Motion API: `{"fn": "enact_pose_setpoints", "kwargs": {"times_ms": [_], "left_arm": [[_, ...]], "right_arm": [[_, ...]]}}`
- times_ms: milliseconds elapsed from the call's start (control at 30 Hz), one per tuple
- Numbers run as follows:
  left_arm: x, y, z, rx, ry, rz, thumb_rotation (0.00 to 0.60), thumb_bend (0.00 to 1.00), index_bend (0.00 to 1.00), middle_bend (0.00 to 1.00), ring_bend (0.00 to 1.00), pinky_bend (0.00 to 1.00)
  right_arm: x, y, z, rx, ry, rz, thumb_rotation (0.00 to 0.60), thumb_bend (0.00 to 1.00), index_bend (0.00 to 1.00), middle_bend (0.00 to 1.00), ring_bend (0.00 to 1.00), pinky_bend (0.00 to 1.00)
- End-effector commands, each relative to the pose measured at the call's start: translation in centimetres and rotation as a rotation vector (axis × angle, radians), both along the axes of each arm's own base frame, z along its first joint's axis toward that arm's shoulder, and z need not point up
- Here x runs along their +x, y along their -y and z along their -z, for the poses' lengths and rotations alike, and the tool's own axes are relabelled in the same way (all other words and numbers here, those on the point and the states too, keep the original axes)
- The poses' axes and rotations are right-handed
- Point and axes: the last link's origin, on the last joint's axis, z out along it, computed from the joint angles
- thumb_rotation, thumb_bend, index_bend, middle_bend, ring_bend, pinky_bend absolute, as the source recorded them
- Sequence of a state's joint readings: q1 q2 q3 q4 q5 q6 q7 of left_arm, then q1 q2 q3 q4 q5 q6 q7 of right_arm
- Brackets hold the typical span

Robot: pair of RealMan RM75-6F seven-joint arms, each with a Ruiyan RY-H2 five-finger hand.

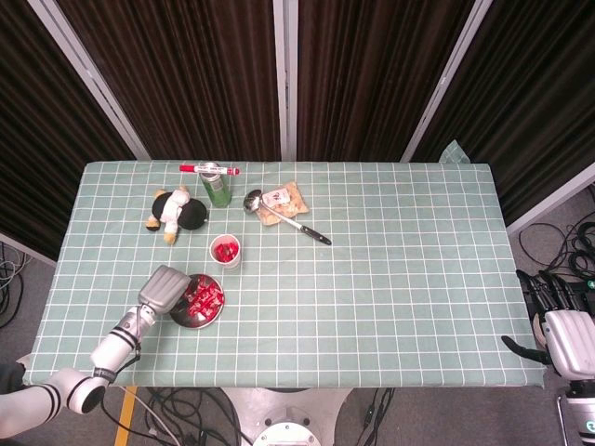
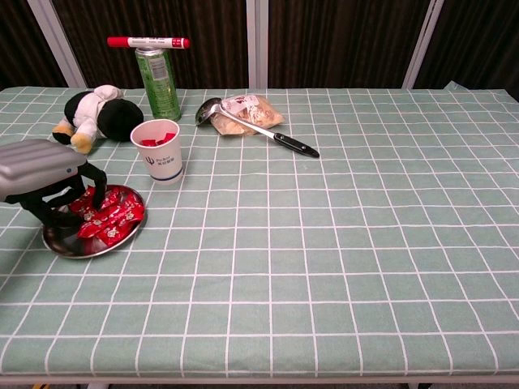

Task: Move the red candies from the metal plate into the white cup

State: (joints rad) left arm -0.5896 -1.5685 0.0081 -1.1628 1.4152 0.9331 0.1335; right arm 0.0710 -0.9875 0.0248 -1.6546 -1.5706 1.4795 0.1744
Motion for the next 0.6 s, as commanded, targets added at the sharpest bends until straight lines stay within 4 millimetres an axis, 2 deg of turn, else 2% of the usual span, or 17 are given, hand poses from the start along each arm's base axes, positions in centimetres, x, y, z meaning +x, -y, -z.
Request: {"fn": "enact_pose_setpoints", "kwargs": {"times_ms": [33,367,600], "left_arm": [[0.0,-0.1,0.2,-0.002,-0.001,-0.003,0.6,0.31,0.56,0.92,0.86,1.0],[-0.2,-0.3,-0.1,0.015,0.027,-0.024,0.6,0.35,0.63,0.94,0.87,1.0],[1.4,-0.3,-3.1,0.07,0.16,-0.023,0.6,0.36,0.64,0.94,0.87,1.0]], "right_arm": [[0.0,0.0,0.0,-0.001,0.0,0.0,0.6,0.05,0.0,0.15,0.0,0.0],[0.1,0.0,0.0,-0.001,-0.001,-0.001,0.6,0.05,0.0,0.15,0.0,0.01],[0.1,0.0,0.0,0.0,0.0,-0.006,0.6,0.05,0.0,0.15,0.0,0.01]]}}
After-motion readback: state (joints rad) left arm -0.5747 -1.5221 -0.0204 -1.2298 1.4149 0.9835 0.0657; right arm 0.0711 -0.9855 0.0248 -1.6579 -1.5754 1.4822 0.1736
